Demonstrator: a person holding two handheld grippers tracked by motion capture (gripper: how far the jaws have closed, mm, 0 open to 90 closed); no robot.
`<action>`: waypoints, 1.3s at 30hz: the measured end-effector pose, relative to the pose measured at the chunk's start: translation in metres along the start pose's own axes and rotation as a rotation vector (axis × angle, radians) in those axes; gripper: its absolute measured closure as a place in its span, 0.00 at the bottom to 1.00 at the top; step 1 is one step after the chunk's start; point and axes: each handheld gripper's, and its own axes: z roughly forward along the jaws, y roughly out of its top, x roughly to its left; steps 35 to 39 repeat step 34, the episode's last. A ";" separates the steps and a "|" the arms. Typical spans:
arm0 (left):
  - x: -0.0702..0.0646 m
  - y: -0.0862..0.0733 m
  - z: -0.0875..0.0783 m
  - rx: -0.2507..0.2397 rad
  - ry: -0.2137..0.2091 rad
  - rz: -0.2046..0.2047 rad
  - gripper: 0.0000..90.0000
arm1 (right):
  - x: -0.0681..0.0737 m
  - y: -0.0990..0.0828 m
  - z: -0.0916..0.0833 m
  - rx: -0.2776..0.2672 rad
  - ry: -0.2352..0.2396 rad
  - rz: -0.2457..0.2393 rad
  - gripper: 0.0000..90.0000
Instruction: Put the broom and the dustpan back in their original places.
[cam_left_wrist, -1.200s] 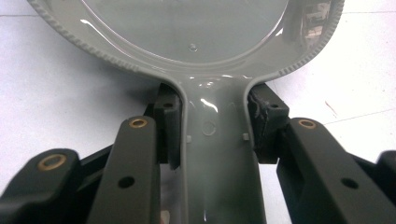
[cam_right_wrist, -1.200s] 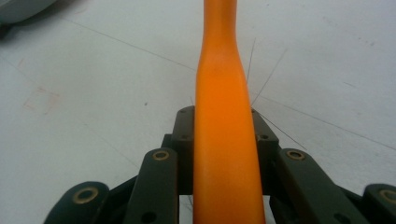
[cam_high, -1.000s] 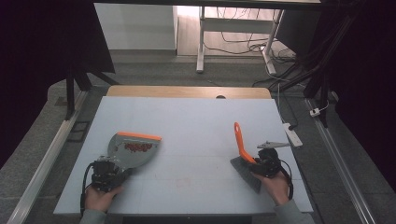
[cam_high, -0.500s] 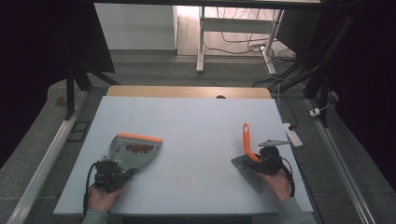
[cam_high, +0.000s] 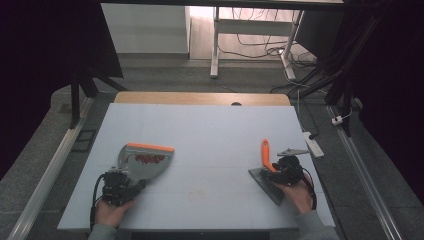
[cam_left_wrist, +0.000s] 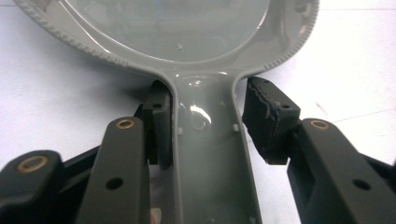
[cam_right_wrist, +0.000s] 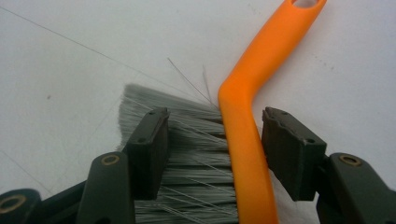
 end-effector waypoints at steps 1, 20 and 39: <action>0.000 0.000 0.000 0.000 -0.001 -0.002 0.60 | 0.000 0.000 0.000 0.000 0.000 -0.001 0.47; -0.004 0.000 -0.031 -0.146 -0.128 0.262 0.36 | 0.019 -0.004 -0.024 -0.099 0.099 -0.184 0.50; -0.012 0.007 -0.021 -0.106 -0.214 0.364 0.37 | 0.032 -0.012 -0.027 -0.146 0.176 -0.292 0.51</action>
